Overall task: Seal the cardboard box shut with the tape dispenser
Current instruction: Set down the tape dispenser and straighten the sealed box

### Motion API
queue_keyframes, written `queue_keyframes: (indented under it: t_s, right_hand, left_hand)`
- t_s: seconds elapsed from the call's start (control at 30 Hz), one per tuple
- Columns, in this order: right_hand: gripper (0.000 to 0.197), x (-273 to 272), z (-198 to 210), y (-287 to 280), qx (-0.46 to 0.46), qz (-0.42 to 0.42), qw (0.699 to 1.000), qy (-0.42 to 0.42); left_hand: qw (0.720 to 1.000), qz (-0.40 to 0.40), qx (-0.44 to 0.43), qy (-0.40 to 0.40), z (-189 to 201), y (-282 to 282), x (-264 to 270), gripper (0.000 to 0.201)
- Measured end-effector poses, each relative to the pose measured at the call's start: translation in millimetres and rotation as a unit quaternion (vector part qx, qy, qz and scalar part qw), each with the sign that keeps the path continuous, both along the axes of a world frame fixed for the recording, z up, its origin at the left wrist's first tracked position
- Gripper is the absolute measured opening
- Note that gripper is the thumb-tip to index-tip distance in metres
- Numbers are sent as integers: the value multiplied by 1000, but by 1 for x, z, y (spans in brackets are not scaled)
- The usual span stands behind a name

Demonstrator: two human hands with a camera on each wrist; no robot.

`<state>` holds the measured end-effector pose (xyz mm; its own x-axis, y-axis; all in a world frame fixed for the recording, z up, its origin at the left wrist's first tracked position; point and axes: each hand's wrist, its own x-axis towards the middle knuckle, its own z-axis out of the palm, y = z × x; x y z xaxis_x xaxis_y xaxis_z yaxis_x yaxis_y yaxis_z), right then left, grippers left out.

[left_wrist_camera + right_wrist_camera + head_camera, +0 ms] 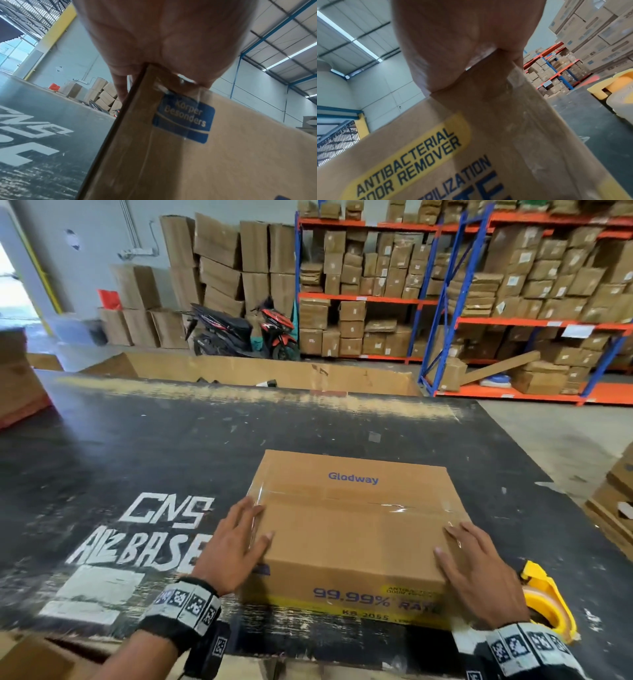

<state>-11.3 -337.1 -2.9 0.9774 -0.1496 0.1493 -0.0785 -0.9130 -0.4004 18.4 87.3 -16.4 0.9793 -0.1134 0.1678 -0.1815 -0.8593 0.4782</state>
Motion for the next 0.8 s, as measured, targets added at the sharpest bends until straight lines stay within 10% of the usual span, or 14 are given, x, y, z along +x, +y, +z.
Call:
queue_keyframes:
  t_s: [0.8]
  right_hand:
    - [60, -6, 3, 15, -45, -25, 999, 18]
  left_hand:
    - [999, 0, -11, -31, -3, 5, 2, 70]
